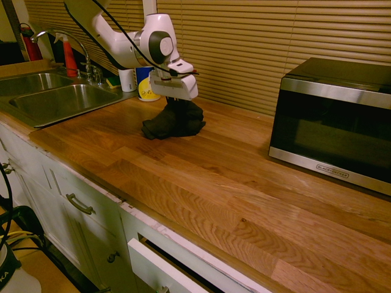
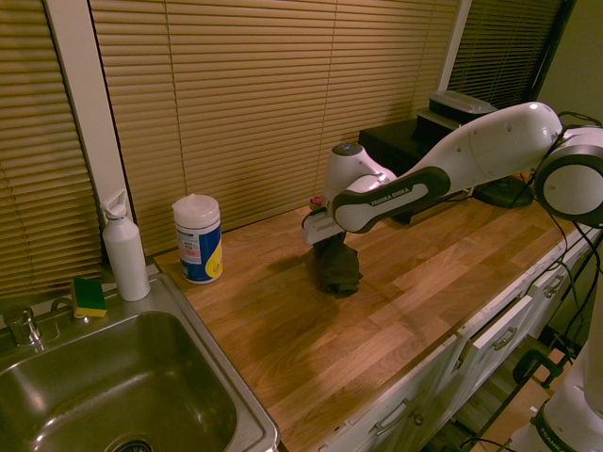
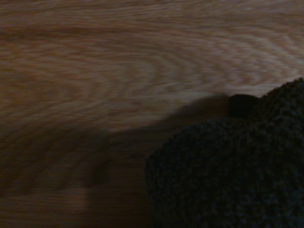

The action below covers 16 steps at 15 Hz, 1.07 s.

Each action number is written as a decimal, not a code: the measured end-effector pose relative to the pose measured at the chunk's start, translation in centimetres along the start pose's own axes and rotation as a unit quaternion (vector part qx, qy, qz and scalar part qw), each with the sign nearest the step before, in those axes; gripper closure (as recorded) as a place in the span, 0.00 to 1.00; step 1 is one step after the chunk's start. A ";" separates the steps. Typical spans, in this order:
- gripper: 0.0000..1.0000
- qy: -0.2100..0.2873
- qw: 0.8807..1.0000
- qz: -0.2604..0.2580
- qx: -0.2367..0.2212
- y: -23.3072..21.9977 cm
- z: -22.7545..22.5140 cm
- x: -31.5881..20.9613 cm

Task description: Clear the spill

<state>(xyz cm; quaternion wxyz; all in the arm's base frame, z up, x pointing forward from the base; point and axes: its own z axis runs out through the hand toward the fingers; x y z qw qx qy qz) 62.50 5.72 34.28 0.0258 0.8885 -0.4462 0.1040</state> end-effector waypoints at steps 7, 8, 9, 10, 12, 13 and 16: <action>1.00 -0.003 1.000 0.011 0.007 2.0 -0.6 2.7; 1.00 -0.004 1.000 0.005 0.008 1.6 -0.8 2.1; 1.00 -0.005 1.000 -0.002 0.010 1.1 -0.9 1.3; 1.00 -0.007 1.000 -0.010 0.010 0.5 -1.1 0.3; 1.00 -0.011 0.999 -0.028 0.012 -0.7 -1.4 -1.8; 1.00 -0.013 0.999 -0.035 0.014 -1.3 -1.5 -2.9; 1.00 -0.018 0.998 -0.058 0.020 -3.0 -2.2 -6.3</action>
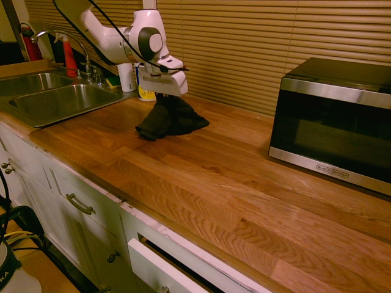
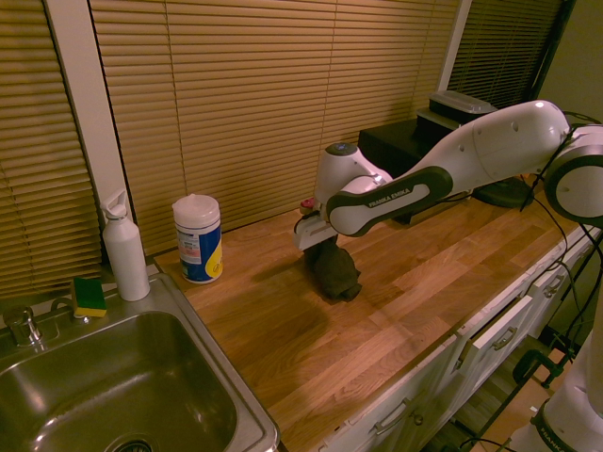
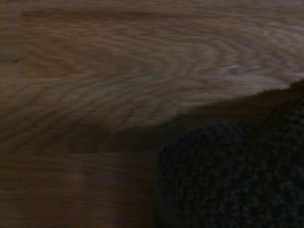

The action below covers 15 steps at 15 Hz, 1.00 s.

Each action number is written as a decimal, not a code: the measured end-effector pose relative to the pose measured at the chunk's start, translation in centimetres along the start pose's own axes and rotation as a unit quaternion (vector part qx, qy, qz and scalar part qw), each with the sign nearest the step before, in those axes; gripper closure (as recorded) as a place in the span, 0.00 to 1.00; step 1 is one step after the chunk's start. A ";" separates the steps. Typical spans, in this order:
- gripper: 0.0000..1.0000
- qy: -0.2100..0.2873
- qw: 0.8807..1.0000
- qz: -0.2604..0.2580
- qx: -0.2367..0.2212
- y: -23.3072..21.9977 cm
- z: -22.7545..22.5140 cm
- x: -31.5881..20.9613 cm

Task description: Clear the spill

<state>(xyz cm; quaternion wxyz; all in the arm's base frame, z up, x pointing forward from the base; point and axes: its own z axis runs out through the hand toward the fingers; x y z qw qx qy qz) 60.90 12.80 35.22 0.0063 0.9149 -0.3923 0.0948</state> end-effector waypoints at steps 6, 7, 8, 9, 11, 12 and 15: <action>1.00 -0.012 0.999 -0.043 0.010 -4.2 -1.6 -7.8; 1.00 -0.013 0.999 -0.048 0.010 -4.9 -1.9 -9.3; 1.00 -0.013 0.998 -0.053 0.010 -5.6 -2.2 -10.8; 1.00 -0.013 0.998 -0.058 0.010 -6.0 -2.4 -12.0; 1.00 -0.017 0.998 -0.067 0.009 -6.8 -2.6 -13.9; 1.00 -0.019 0.997 -0.070 0.010 -7.2 -2.6 -14.7; 1.00 -0.023 0.996 -0.080 0.011 -8.7 -3.1 -17.4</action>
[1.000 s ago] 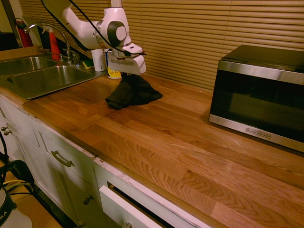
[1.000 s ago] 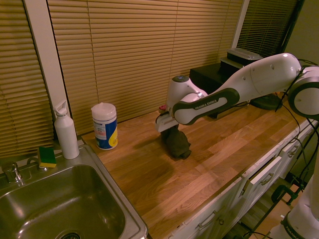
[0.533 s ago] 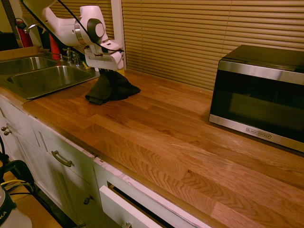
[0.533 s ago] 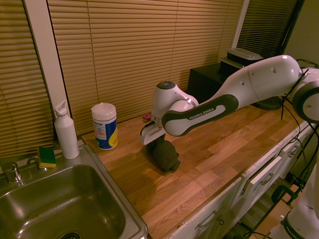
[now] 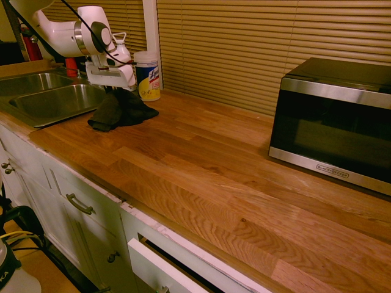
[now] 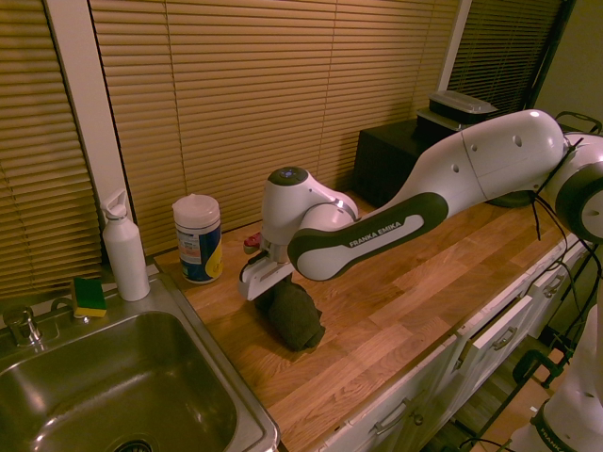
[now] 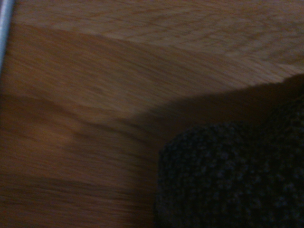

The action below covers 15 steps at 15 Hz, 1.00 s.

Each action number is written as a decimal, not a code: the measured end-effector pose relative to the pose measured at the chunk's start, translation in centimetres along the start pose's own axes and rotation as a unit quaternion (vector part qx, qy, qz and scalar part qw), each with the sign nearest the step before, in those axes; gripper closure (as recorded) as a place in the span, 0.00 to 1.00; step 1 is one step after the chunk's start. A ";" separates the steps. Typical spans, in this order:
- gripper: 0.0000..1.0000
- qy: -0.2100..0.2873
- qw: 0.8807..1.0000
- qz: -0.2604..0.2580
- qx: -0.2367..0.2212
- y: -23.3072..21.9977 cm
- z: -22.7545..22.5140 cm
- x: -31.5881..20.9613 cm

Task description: Clear the spill

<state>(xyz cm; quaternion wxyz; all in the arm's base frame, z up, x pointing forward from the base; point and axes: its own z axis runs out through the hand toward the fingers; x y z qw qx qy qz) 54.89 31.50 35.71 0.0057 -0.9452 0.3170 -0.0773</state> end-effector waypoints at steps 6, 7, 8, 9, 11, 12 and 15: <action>0.00 0.000 1.000 -0.010 -0.009 -2.8 0.9 -2.1; 0.00 0.000 1.000 -0.011 -0.009 -3.0 0.9 -2.2; 0.00 0.001 1.000 -0.012 -0.010 -3.1 1.0 -2.3; 0.00 0.002 1.000 -0.013 -0.011 -3.2 1.0 -2.4; 0.00 0.003 1.000 -0.015 -0.012 -3.3 1.0 -2.5; 0.00 0.003 1.000 -0.016 -0.012 -3.3 1.0 -2.6; 0.00 0.005 1.000 -0.014 -0.010 -3.5 0.8 -2.8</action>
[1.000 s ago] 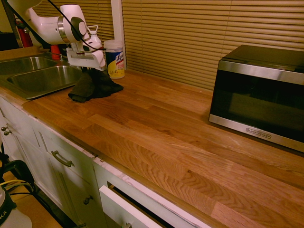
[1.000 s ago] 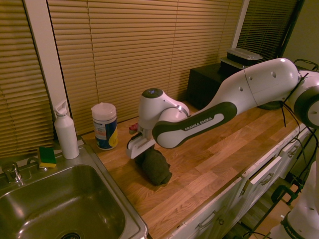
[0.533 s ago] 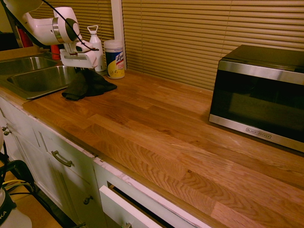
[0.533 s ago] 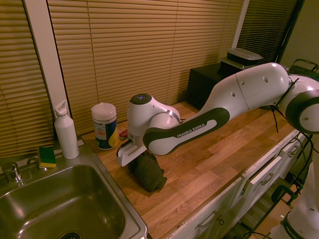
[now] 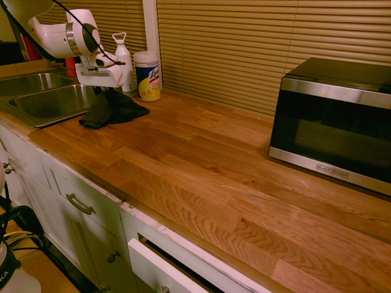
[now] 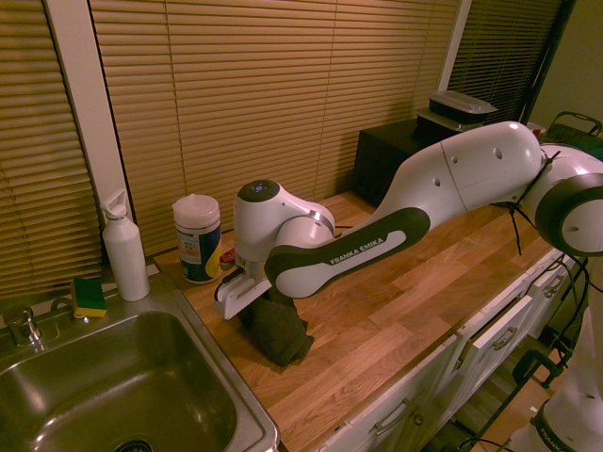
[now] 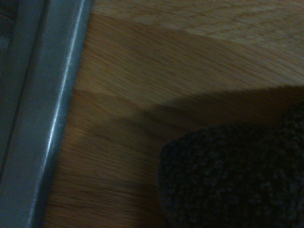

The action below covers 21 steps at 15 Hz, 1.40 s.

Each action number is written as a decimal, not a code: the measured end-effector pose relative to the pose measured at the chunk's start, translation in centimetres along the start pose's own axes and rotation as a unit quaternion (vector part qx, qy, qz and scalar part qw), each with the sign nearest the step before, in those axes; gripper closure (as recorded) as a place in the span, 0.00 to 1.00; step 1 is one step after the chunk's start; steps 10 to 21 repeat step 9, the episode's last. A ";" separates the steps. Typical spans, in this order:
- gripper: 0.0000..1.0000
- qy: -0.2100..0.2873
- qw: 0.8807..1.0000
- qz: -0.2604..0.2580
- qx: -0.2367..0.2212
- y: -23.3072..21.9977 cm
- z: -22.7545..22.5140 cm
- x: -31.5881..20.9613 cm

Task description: Clear the spill

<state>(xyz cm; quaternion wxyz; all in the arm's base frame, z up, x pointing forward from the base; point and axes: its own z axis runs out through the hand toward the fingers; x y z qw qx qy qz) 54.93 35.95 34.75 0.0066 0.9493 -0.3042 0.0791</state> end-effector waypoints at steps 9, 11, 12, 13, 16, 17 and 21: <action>0.00 0.025 0.999 0.010 0.022 0.0 -6.0 0.8; 0.00 0.025 0.999 0.010 0.022 0.0 -6.0 0.8; 0.00 0.025 0.999 0.010 0.022 0.0 -6.0 0.8; 0.00 0.025 0.999 0.010 0.022 0.0 -6.0 0.8; 0.00 0.025 0.999 0.010 0.022 0.0 -6.0 0.8; 0.00 0.025 0.999 0.010 0.022 0.0 -6.0 0.8; 0.00 0.025 0.999 0.010 0.022 0.0 -6.0 0.8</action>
